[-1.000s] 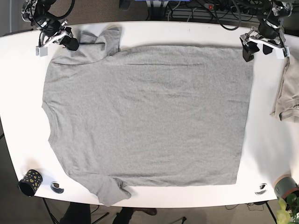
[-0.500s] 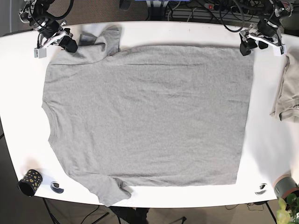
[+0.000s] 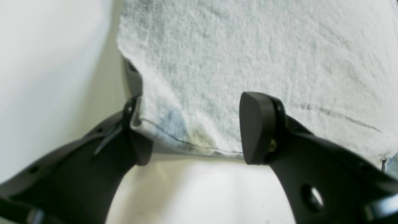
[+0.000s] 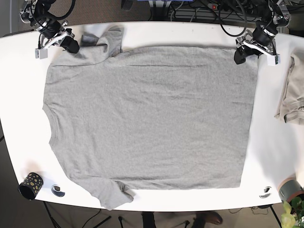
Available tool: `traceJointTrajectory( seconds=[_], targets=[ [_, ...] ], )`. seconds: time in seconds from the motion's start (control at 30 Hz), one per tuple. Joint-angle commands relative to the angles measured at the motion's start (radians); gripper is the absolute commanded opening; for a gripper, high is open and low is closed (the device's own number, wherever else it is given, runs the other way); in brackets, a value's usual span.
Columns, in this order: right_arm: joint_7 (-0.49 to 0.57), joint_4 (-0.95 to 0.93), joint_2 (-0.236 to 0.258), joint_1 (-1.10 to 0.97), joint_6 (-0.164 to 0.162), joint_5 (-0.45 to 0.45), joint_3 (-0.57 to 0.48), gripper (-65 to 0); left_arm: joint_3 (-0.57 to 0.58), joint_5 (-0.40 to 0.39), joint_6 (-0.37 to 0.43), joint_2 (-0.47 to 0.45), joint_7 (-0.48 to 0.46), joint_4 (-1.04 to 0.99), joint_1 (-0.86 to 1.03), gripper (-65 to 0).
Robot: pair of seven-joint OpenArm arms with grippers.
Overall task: Fold the T-shirt properly
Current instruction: 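Lift the shoulder edge with both grippers and pull it over the shirt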
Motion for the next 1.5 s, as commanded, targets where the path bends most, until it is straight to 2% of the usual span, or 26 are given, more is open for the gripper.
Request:
traceJointTrajectory(
  seconds=[0.0,0.1,0.13,0.17,0.27,0.43,0.63,0.87,1.0,1.17,1.23,1.47],
  targets=[
    [0.014,0.018,0.015,-0.006,0.011,0.024,0.007,-64.8,0.0,0.021,0.003,-0.004,0.03,-0.001,0.007,-35.8],
    [0.014,0.018,0.015,-0.008,0.013,0.024,0.007,-64.8,0.003,0.022,0.003,-0.004,0.029,-0.003,0.006,-54.4],
    [0.014,0.018,0.015,-0.008,0.013,0.024,0.007,-64.8,0.006,0.022,0.003,-0.006,0.029,-0.003,0.006,-63.9],
    [0.014,0.018,0.015,-0.008,0.013,0.024,0.007,-64.8,0.006,0.022,0.003,-0.006,0.029,-0.003,0.006,-65.0],
    [0.014,0.019,0.013,-0.008,0.013,0.024,0.005,-65.0,0.0,0.022,0.003,-0.006,0.029,0.002,0.006,-63.3],
    [0.014,0.021,0.013,-0.009,0.016,0.024,0.008,-65.0,-0.011,0.016,-0.001,-0.006,0.029,0.014,0.012,-65.0],
    [0.014,0.091,0.009,-0.058,0.019,0.025,0.008,-65.0,-0.086,0.022,-0.108,0.0,0.038,0.074,0.035,-65.0],
    [0.014,0.228,-0.033,-0.175,0.022,0.028,0.01,-65.0,-0.191,0.022,-0.218,-0.001,0.119,0.12,0.08,-65.0],
    [0.014,0.355,-0.08,-0.252,0.022,0.03,0.008,-65.0,-0.241,0.022,-0.218,-0.004,0.13,0.159,0.115,-65.0],
    [0.014,0.429,-0.08,-0.276,0.023,0.035,0.008,-65.0,-0.255,0.017,-0.218,-0.003,0.131,0.206,0.118,-65.0],
    [0.014,0.426,-0.069,-0.259,0.036,0.042,0.01,-65.0,-0.252,0.017,-0.218,0.0,0.131,0.22,0.109,-65.0],
    [0.011,0.423,-0.053,-0.133,0.037,0.038,0.03,-65.0,-0.194,0.017,-0.218,0.002,0.133,0.281,-0.026,-65.0]
  ],
)
